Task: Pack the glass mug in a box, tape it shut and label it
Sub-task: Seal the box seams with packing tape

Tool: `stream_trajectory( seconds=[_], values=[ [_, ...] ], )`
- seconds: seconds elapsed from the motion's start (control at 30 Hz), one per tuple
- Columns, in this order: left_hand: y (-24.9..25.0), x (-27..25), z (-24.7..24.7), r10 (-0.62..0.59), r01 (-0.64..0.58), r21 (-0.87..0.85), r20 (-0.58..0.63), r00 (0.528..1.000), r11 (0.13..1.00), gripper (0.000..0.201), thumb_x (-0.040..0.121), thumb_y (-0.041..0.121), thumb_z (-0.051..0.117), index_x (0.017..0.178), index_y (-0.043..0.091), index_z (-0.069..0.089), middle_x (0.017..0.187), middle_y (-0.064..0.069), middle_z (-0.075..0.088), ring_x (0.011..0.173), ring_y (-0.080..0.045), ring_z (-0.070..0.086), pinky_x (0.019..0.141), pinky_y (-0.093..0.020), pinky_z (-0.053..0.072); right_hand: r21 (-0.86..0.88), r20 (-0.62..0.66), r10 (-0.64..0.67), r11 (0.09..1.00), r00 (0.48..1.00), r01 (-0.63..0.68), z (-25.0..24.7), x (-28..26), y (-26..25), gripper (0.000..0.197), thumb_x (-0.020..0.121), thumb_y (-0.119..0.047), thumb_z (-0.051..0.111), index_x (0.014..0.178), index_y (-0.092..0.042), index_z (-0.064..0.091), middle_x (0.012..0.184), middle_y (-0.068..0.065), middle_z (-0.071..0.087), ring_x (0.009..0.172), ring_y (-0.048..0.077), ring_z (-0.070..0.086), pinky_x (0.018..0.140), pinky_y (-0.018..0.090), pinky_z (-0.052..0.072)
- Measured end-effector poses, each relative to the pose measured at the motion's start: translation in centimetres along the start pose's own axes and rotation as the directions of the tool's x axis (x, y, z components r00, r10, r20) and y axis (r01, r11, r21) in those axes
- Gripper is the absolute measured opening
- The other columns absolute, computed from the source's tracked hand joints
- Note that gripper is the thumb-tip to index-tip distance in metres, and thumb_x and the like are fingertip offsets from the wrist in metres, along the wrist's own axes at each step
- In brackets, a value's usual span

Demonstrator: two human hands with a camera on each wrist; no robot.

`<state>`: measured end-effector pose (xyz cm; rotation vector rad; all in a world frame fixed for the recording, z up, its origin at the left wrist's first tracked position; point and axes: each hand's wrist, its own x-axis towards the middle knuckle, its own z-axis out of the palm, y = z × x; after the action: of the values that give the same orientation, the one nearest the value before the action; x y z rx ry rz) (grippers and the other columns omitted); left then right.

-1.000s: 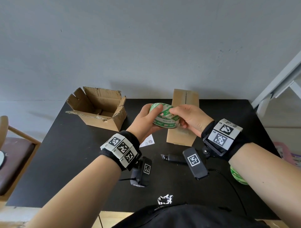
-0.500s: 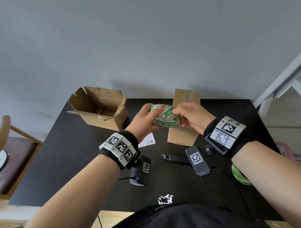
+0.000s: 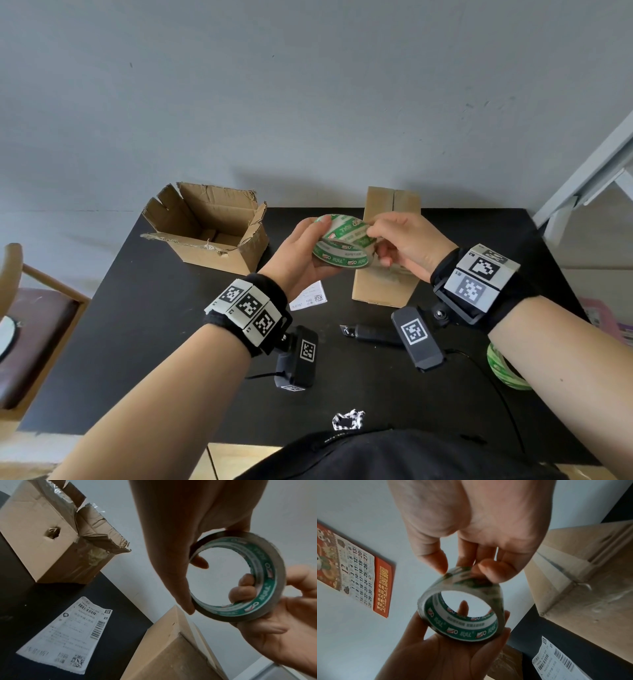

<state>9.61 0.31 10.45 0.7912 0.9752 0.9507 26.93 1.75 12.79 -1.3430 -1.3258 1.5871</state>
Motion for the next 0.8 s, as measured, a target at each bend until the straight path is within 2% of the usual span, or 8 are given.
stream_trajectory(
  seconds=[0.07,0.17,0.27,0.33,0.37,0.5,0.63,0.8],
  values=[
    [0.1,-0.1,0.2,-0.065,0.065,-0.069,0.003,0.998,0.996,0.043,0.096,0.036,0.044,0.125,0.004,0.049,0.118,-0.024,0.061,0.107,-0.033,0.063,0.085,-0.042,0.056,0.026,0.024,0.018,0.999,1.000,-0.019,-0.1,-0.1,-0.2,0.019,0.090,-0.009,0.050,0.075,-0.005,0.061,0.076,0.013,0.059,0.046,0.011,0.037,0.037,0.017,0.027],
    [0.3,-0.1,0.6,-0.109,0.107,-0.074,-0.018,0.994,0.991,0.040,0.096,0.036,0.042,0.122,0.007,0.053,0.114,-0.021,0.064,0.105,-0.031,0.063,0.087,-0.043,0.055,-0.021,0.023,0.030,0.999,0.999,-0.029,-0.1,-0.3,-0.4,0.021,0.090,-0.018,0.055,0.071,-0.010,0.061,0.073,0.010,0.061,0.037,0.007,0.036,0.034,0.015,0.024],
    [0.3,0.1,0.8,0.019,0.008,0.274,-0.097,0.995,0.962,0.027,0.094,0.039,0.049,0.115,0.024,0.054,0.115,-0.011,0.061,0.107,-0.023,0.062,0.087,-0.044,0.055,-0.202,-0.067,-0.010,0.979,0.998,-0.004,0.1,-0.6,-0.5,0.021,0.089,-0.026,0.059,0.073,-0.014,0.064,0.072,0.001,0.062,0.043,0.002,0.050,0.040,0.013,0.035],
    [0.4,0.1,1.0,0.074,-0.038,0.394,-0.078,0.994,0.918,0.031,0.091,0.041,0.055,0.115,0.022,0.053,0.114,-0.008,0.061,0.105,-0.020,0.062,0.085,-0.039,0.056,-0.293,-0.101,-0.061,0.956,0.993,0.029,0.1,-0.5,-0.3,0.020,0.087,-0.032,0.062,0.074,-0.017,0.066,0.065,-0.007,0.063,0.051,-0.001,0.055,0.048,0.013,0.040],
    [0.3,0.2,1.0,0.084,-0.048,0.402,-0.073,0.994,0.914,0.035,0.090,0.040,0.057,0.116,0.017,0.052,0.114,-0.010,0.062,0.103,-0.020,0.064,0.083,-0.037,0.057,-0.278,-0.086,-0.069,0.960,0.994,0.043,0.0,-0.5,-0.2,0.017,0.086,-0.030,0.063,0.076,-0.018,0.067,0.060,-0.009,0.062,0.047,0.000,0.052,0.046,0.013,0.038],
    [0.4,0.3,0.7,0.068,-0.051,0.326,-0.041,0.997,0.944,0.032,0.092,0.033,0.055,0.115,0.011,0.053,0.111,-0.012,0.064,0.099,-0.021,0.067,0.080,-0.034,0.058,-0.137,-0.015,-0.070,0.988,0.997,0.067,-0.3,-0.3,0.1,0.009,0.088,-0.013,0.061,0.085,-0.016,0.069,0.065,-0.001,0.064,0.044,0.005,0.037,0.039,0.015,0.031],
    [0.9,0.0,0.5,0.003,-0.010,0.175,0.041,0.999,0.984,0.016,0.096,0.023,0.049,0.103,0.012,0.058,0.096,-0.008,0.067,0.088,-0.020,0.067,0.076,-0.031,0.058,-0.018,0.019,-0.067,0.998,0.998,0.068,-0.6,-0.3,-0.1,0.017,0.089,-0.001,0.056,0.085,-0.012,0.067,0.055,-0.005,0.065,0.043,0.004,0.037,0.040,0.014,0.030],
    [1.3,-0.2,-0.1,-0.029,0.020,0.113,0.079,0.996,0.993,0.015,0.097,0.019,0.047,0.091,0.014,0.060,0.094,-0.009,0.067,0.089,-0.023,0.066,0.081,-0.036,0.058,0.080,0.097,-0.042,0.996,0.994,0.035,-0.9,-0.4,-0.1,0.025,0.089,0.009,0.048,0.092,-0.006,0.067,0.080,0.008,0.066,0.045,0.004,0.040,0.041,0.014,0.033]
  ],
)
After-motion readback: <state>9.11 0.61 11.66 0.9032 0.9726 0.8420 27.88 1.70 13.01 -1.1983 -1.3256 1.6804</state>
